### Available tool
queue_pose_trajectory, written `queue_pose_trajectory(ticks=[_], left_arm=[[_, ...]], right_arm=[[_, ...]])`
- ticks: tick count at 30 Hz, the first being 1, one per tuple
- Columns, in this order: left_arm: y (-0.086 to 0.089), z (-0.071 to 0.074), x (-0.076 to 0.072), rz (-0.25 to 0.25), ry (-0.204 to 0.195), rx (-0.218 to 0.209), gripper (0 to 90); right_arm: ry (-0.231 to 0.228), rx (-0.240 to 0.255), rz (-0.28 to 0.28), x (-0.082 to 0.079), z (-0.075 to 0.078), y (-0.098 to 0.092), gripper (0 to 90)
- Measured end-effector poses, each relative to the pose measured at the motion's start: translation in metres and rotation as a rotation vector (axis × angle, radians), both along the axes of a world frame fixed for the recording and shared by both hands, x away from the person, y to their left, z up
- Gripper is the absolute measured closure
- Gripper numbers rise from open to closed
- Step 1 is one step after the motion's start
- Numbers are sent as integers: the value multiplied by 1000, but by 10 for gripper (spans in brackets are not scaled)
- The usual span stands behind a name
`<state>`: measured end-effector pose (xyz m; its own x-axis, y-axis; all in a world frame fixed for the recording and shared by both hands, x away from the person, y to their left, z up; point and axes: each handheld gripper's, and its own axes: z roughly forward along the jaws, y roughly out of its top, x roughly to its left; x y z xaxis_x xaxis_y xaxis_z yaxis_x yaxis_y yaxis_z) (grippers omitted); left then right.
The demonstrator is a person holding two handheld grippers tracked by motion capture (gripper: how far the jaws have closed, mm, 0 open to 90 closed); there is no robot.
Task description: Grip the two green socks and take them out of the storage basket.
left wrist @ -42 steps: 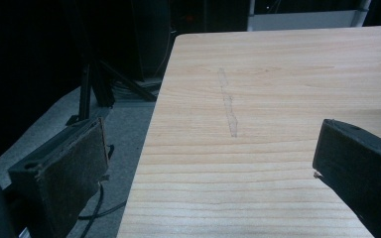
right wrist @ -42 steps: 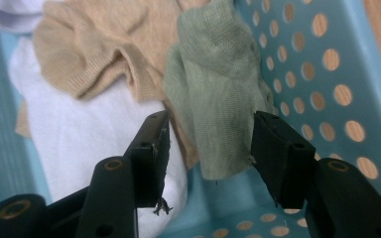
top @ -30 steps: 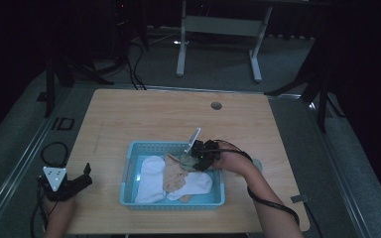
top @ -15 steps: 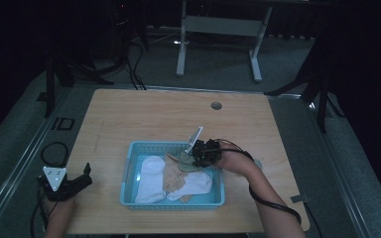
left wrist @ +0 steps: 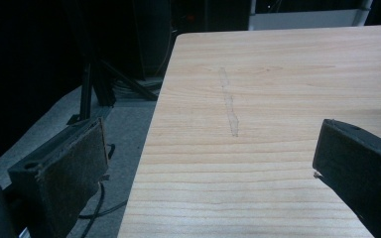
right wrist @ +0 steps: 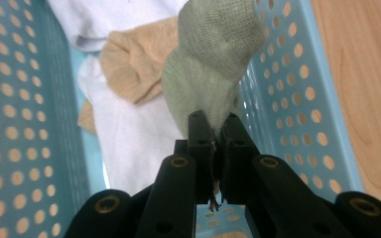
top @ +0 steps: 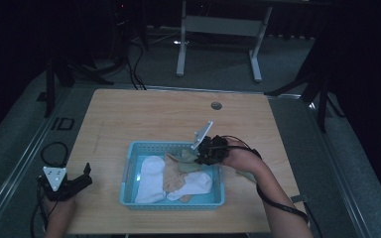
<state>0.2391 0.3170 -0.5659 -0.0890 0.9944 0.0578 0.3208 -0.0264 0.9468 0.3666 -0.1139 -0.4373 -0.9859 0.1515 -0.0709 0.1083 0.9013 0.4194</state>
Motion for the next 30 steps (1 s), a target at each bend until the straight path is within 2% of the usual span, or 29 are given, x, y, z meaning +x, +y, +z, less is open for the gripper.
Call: queue_pose_trajectory(ticks=[14, 23, 25, 27, 30], left_arm=[[0, 0, 0, 2, -2, 2, 4], [0, 0, 0, 3, -1, 1, 4], [0, 0, 0, 2, -1, 1, 4], [0, 0, 0, 4, -1, 0, 4], [0, 0, 0, 4, -1, 1, 4]], right_arm=[[-43, 84, 10, -10, 40, -19, 855], [-83, 113, -47, -8, 58, -42, 854], [-75, 127, -52, -7, 59, -48, 854], [-89, 112, -69, -6, 59, -53, 855], [-88, 116, -91, -4, 60, -62, 854]])
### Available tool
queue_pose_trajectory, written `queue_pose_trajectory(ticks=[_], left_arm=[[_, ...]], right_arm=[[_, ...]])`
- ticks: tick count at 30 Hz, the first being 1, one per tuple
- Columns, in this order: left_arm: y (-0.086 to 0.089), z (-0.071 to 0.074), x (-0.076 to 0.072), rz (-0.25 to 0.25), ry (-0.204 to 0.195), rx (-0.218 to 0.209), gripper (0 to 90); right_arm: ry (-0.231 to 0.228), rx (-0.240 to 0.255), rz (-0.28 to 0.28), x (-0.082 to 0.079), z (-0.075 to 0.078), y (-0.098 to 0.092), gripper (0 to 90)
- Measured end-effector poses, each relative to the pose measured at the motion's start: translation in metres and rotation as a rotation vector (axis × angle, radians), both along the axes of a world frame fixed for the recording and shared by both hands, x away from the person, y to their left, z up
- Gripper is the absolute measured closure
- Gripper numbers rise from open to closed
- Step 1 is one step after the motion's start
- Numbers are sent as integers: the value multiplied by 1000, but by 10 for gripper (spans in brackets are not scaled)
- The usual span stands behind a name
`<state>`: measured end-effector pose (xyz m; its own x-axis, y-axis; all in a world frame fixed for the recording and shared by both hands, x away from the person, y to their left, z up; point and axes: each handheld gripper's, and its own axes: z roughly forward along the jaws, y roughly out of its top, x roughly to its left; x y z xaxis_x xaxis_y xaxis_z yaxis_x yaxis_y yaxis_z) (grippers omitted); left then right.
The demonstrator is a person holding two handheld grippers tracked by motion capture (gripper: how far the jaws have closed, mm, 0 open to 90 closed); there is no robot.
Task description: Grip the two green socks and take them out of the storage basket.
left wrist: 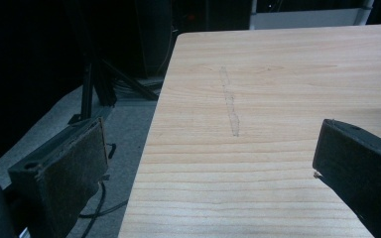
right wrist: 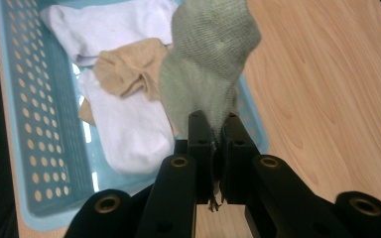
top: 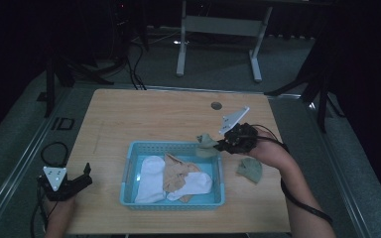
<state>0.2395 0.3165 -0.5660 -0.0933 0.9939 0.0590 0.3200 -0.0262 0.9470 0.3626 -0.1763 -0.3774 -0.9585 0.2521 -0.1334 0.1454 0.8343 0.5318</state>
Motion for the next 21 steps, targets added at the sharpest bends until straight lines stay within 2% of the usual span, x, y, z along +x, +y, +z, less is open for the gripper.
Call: queue_pose_trajectory(ticks=[5, 21], left_arm=[[0, 0, 0, -3, 0, -1, 4], [0, 0, 0, -2, 2, 1, 4]], right_arm=[[-4, -11, -47, 5, -4, -15, 854], [17, 31, -219, 23, -21, -73, 854]])
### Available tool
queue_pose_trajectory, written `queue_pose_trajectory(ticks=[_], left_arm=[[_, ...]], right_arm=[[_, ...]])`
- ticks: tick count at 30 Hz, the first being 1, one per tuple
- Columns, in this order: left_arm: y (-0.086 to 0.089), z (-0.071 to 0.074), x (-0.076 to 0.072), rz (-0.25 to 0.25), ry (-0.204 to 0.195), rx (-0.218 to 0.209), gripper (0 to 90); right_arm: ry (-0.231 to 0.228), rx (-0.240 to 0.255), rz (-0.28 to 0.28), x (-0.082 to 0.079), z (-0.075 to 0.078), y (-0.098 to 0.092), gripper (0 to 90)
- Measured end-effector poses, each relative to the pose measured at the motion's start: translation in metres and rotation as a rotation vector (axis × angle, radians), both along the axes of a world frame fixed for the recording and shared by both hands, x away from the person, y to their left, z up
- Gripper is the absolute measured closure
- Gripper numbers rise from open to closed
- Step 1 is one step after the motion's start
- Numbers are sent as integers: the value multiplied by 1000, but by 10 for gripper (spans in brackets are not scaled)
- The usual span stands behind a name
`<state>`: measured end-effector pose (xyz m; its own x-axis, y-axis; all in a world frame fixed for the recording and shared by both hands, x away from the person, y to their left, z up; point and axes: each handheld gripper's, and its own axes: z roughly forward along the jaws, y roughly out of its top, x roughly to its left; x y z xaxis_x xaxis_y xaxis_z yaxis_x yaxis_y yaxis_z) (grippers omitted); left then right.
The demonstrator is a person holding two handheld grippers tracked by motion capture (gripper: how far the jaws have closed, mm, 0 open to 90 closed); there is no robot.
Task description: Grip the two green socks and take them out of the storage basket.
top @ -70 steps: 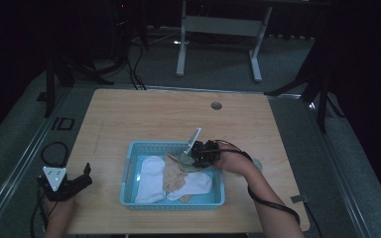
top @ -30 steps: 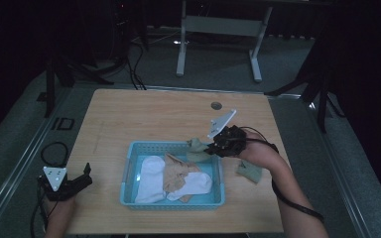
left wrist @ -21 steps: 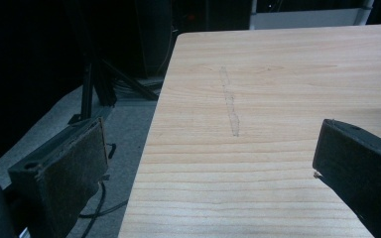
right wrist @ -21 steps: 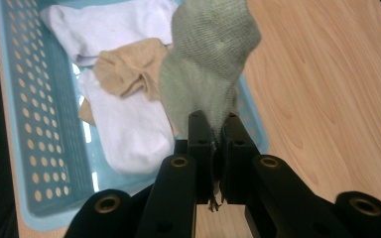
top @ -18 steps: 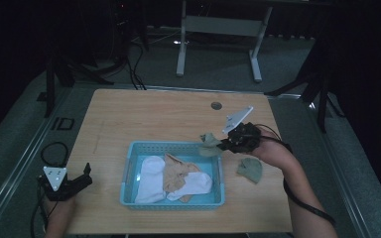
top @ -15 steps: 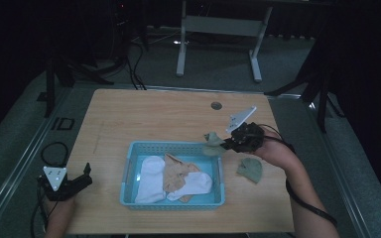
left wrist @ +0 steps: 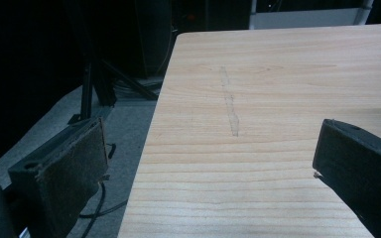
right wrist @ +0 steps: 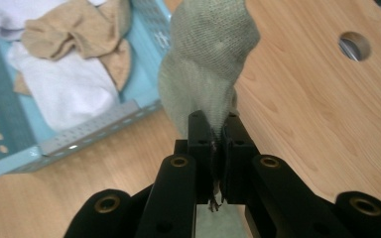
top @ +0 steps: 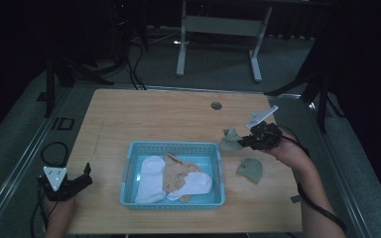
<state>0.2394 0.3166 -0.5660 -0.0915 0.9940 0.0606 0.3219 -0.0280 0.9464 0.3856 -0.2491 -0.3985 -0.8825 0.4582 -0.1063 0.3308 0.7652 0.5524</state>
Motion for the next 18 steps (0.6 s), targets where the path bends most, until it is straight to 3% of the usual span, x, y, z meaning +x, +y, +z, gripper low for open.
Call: queue_pose_trajectory(ticks=[5, 18], left_arm=[[0, 0, 0, 0, 1, 1, 4], [0, 0, 0, 1, 1, 2, 4]], right_arm=[[-2, 11, -51, 5, -8, -13, 854], [35, 9, -150, 23, -53, -26, 853]])
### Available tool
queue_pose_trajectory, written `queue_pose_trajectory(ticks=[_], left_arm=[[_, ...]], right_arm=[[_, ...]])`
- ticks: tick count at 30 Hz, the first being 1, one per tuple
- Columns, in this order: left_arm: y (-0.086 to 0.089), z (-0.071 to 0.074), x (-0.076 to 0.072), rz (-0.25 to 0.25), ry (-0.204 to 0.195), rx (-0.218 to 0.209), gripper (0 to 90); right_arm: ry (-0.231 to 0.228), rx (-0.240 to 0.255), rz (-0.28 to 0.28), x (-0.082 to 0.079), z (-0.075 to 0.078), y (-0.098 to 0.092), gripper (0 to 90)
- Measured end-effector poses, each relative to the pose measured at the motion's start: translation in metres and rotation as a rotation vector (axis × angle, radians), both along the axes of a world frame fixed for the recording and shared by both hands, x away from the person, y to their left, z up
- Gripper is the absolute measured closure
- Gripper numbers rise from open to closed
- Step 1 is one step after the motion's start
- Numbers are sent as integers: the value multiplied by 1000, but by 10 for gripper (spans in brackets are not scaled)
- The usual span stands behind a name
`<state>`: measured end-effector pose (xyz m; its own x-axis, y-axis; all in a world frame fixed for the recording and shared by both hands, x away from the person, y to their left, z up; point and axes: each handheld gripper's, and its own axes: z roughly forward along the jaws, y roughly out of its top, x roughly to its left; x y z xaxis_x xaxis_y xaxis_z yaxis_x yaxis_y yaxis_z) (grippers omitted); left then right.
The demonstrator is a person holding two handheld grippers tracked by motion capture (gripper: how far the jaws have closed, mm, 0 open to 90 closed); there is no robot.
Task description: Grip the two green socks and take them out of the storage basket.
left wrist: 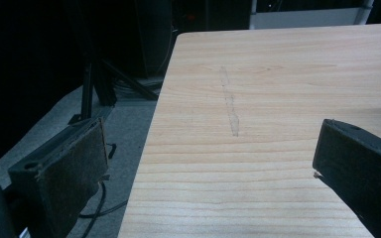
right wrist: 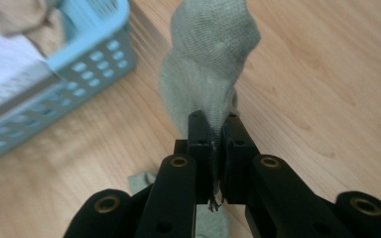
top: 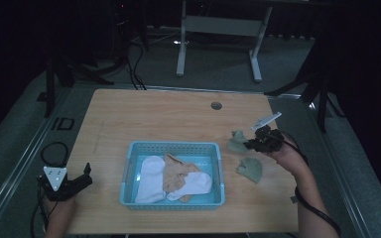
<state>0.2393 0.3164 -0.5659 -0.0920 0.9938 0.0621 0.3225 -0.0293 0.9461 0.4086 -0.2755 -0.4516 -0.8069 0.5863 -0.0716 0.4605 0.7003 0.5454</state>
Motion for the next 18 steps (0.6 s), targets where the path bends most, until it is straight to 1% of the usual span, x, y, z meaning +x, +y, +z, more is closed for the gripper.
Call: queue_pose_trajectory(ticks=[2, 3, 5, 7, 8, 10, 13, 15, 16, 18], left_arm=[[0, 0, 0, -1, -1, -1, 4], [0, 0, 0, 0, -1, -1, 4], [0, 0, 0, -1, -1, -1, 4], [0, 0, 0, -1, -1, -1, 4], [0, 0, 0, -1, -1, -1, 4], [0, 0, 0, -1, -2, -2, 3], [0, 0, 0, -2, -2, 0, 4], [0, 0, 0, -2, -1, -2, 4], [0, 0, 0, -2, -1, -2, 4], [0, 0, 0, -2, -1, -2, 4]], right_arm=[[14, -2, -13, 4, -8, 0, 852], [12, -3, -19, 6, -12, 0, 853], [24, 6, -26, 9, -18, 0, 852], [27, 5, -35, 11, -24, 1, 852], [36, 6, -38, 12, -26, 2, 851], [41, -4, -42, 14, -31, 4, 850], [50, -2, -45, 16, -37, 7, 846], [51, -3, -45, 17, -40, 8, 811], [46, -5, -52, 17, -40, 8, 772], [40, 7, -65, 18, -39, 7, 691]])
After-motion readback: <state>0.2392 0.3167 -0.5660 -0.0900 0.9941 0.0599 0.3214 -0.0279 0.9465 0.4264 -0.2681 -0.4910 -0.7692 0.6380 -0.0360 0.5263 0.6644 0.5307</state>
